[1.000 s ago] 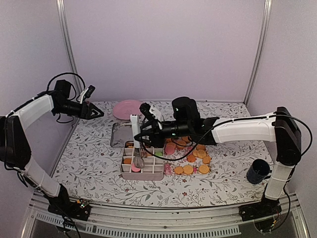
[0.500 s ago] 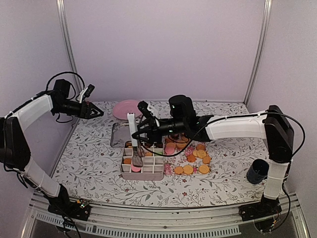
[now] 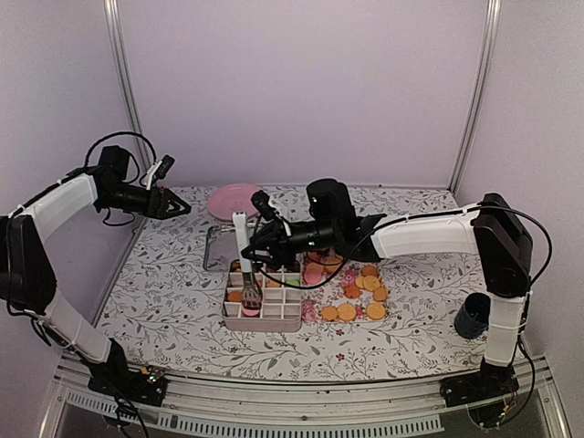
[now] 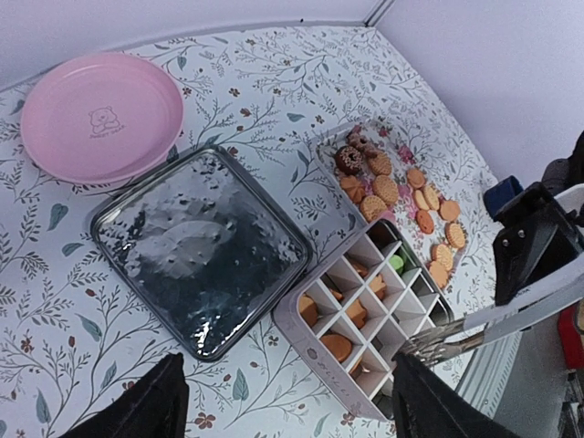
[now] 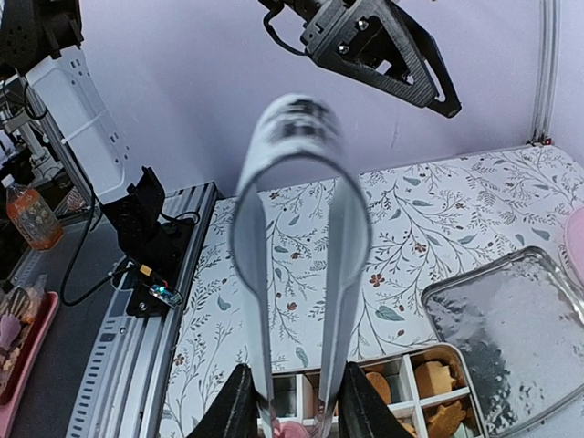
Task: Pack the cookies
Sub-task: Adjust the fake cookies in the empty pocket of the box.
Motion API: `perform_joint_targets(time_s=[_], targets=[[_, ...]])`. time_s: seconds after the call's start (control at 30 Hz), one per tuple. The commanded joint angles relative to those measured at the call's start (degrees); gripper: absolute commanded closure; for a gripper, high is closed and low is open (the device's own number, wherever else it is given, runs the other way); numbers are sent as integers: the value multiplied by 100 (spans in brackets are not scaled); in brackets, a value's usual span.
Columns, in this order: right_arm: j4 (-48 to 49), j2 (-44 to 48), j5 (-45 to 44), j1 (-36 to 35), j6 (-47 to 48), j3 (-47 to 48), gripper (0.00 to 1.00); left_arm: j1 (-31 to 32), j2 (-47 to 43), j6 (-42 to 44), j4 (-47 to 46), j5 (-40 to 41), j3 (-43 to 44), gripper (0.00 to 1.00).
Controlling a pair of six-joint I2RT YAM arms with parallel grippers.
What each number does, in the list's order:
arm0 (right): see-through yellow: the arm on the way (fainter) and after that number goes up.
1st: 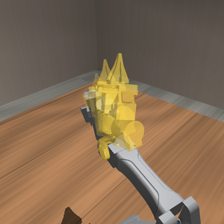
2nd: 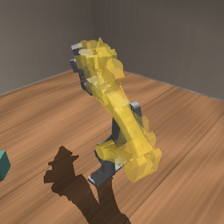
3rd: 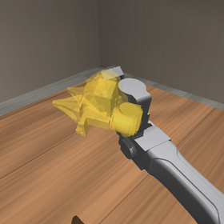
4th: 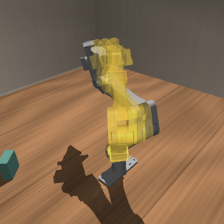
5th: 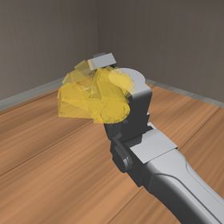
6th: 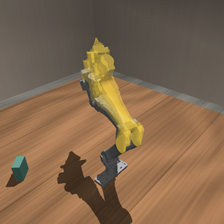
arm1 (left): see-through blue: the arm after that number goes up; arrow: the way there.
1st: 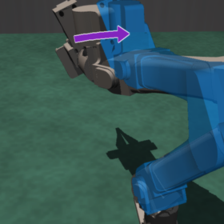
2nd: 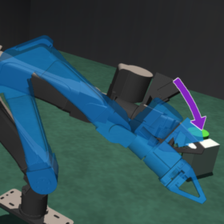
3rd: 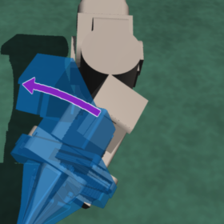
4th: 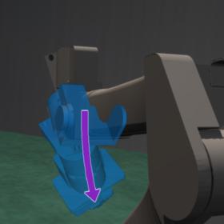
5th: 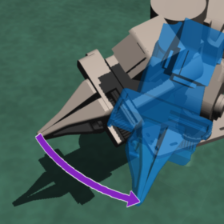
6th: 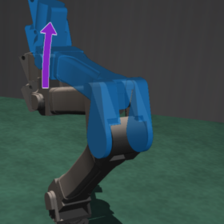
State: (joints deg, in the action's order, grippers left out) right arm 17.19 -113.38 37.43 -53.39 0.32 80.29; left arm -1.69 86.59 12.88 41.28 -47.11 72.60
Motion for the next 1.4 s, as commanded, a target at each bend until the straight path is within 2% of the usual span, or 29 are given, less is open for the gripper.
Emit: perform_joint_targets(time_s=[0.0,0.07,0.13,0.27,0.4,0.67,0.73,0.9,1.1,1.27,1.37], targets=[[216,-74,222,52,-228,218,74,-51,-98,85,2,-52,113,23],[199,-43,229,54,-245,194,80,-50,-100,95,11,-57,138,23],[184,21,208,57,-251,170,91,-50,-100,103,16,-68,149,23],[147,245,177,78,-275,154,98,-50,-84,96,28,-92,132,24],[115,475,213,110,-278,156,99,-50,-89,94,30,-98,132,24],[4,551,395,127,-282,4,93,-44,-155,138,34,-248,-14,25],[10,489,430,133,-308,-75,92,44,-168,381,186,-410,-121,26],[10,231,528,128,-425,-127,90,998,-300,1154,554,-209,-602,27],[55,263,404,134,-445,-208,89,2082,-509,1247,-127,571,-1521,30],[218,393,303,128,-498,-415,88,2744,-530,1400,-684,1230,-2076,32],[345,430,324,129,-579,-513,88,2951,-494,1412,-1004,1713,-2267,37]])
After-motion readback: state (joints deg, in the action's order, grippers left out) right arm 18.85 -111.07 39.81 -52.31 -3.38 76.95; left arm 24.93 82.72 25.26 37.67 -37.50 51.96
